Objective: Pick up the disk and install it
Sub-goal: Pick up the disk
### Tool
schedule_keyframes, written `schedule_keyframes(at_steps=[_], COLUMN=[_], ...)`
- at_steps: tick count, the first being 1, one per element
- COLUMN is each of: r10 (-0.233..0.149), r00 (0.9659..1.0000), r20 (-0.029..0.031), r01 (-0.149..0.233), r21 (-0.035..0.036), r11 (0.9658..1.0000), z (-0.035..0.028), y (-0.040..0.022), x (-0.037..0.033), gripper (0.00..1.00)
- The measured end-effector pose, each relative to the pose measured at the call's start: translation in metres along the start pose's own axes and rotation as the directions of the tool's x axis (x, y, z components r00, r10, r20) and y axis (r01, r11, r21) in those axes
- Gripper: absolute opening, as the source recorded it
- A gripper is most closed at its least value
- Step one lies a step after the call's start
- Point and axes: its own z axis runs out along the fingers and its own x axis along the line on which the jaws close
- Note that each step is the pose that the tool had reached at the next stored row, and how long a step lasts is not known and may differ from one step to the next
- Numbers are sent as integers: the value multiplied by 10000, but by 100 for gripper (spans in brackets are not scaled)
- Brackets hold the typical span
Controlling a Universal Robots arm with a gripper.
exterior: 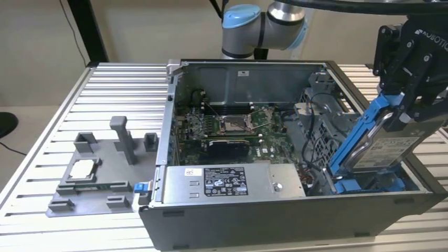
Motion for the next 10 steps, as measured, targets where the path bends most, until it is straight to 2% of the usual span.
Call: schedule_keyframes(at_steps=[4, 10], r10=[7, 38], r00=[10000, 10000], r20=[38, 19], r01=[-7, -38], r21=[0, -3], r11=[10000, 10000], z=[39, 137], y=[-15, -17], x=[3, 8], gripper=[0, 0])
